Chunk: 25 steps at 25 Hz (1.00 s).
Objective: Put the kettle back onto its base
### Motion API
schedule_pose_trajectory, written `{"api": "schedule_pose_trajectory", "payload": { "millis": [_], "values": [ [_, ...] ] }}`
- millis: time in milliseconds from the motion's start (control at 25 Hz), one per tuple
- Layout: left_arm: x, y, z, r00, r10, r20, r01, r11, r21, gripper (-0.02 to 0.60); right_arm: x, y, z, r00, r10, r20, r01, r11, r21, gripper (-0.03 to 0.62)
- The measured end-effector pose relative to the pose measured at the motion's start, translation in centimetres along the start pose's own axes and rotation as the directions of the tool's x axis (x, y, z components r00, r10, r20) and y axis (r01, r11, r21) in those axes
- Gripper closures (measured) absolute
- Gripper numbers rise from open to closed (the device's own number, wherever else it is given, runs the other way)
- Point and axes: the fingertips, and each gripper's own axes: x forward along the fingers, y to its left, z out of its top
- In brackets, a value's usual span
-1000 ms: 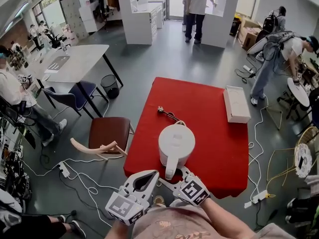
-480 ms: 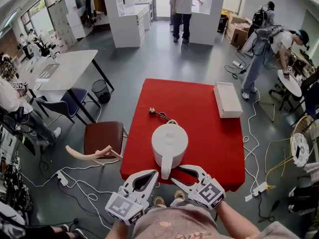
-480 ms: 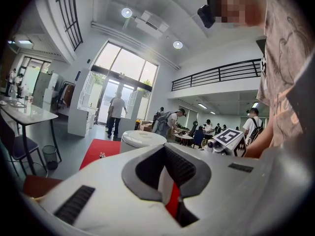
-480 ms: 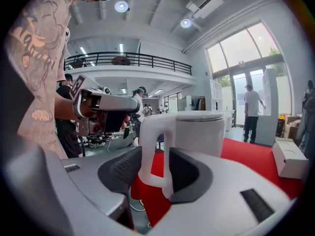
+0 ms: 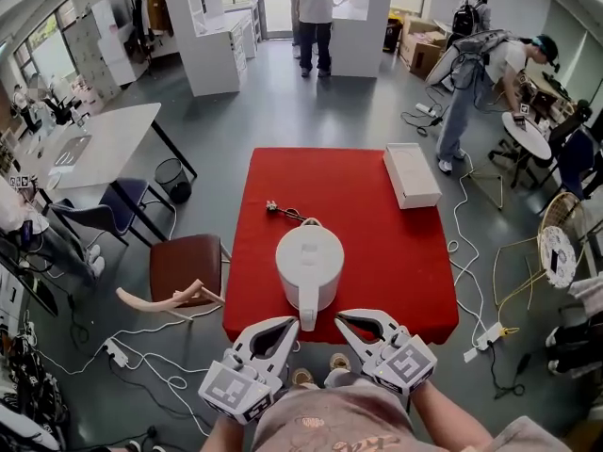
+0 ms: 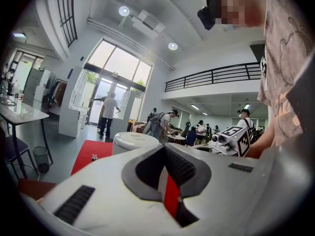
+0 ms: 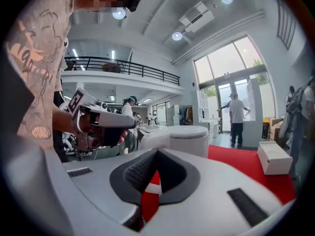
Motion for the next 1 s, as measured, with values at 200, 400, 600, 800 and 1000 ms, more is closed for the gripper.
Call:
{"api": "schedule_pose_trajectory", "payload": {
  "millis": [200,400,600,800,1000],
  "values": [
    [-0.6,-0.4,0.2,0.999,-0.05,0.013,0.05,0.999,0.01,0.583,-0.4,0.4,1.1,0.999,-0.034,0.035,0.031,0.997,0.076,0.592],
    [-1.3,-0.4,-0.5,0.997,-0.08,0.015,0.08,0.996,0.027,0.583,-0.9,1.4,2.0,0.996,-0.046,0.072,0.039,0.995,0.095,0.592],
    [-1.5,-1.0,-0.8,0.994,-0.105,-0.004,0.105,0.994,0.006,0.583,-1.5,2.0,3.2,0.992,-0.081,0.094,0.072,0.992,0.102,0.592],
    [-1.3,-0.7,-0.5,0.994,-0.103,0.039,0.102,0.994,0.032,0.583,-2.0,2.7,3.6,0.992,-0.079,0.094,0.071,0.994,0.088,0.592],
    [-1.3,-1.9,-0.1,0.995,-0.087,0.039,0.085,0.995,0.048,0.583,-3.6,3.0,3.3,0.994,-0.068,0.089,0.06,0.995,0.085,0.592]
  ]
}}
